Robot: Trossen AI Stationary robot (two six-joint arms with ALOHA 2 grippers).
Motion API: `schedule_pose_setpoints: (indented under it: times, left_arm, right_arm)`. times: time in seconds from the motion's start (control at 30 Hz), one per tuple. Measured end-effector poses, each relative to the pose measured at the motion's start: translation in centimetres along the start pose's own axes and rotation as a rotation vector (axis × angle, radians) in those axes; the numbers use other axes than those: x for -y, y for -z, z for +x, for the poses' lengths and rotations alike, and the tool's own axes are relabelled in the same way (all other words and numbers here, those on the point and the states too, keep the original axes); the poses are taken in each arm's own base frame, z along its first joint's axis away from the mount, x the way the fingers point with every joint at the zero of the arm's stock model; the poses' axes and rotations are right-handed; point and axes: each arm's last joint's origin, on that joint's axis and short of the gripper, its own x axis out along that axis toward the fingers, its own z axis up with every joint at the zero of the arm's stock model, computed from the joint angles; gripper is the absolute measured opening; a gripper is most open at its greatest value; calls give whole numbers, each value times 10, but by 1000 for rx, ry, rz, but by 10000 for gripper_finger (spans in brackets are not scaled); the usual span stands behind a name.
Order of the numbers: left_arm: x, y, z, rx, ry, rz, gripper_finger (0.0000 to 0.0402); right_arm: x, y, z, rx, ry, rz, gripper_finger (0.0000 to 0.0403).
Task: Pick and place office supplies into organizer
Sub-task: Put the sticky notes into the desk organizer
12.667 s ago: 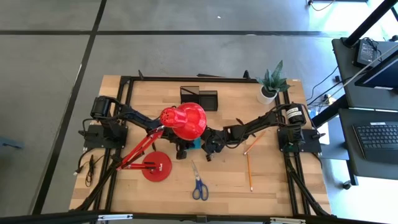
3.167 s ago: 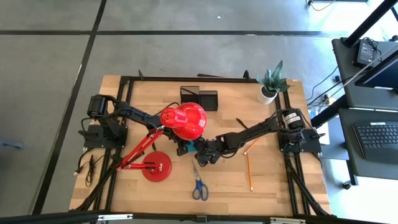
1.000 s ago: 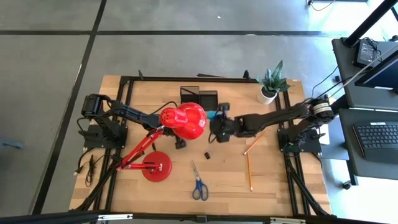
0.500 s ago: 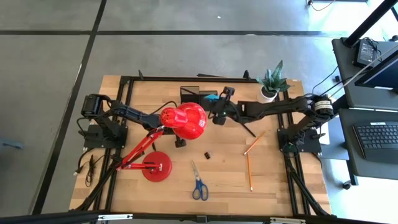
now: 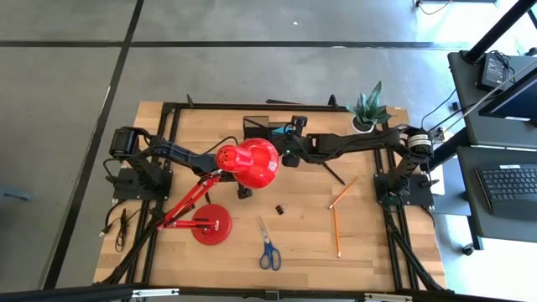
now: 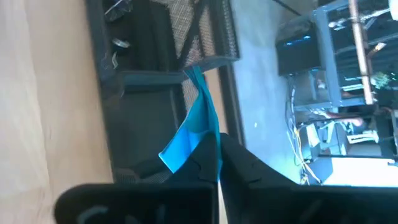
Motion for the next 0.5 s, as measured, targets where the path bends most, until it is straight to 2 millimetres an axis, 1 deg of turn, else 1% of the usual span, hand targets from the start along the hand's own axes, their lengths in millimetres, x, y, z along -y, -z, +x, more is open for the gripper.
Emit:
schedule_pose_setpoints:
  times: [0.23,0.5]
  left_arm:
    - [0,0,0,0,0,0,4]
    - [0,0,1,6,1,-2,4]
  right_arm:
    - [5,-1,3,5,8,11,2]
    - [6,5,25,-26,-24,30,2]
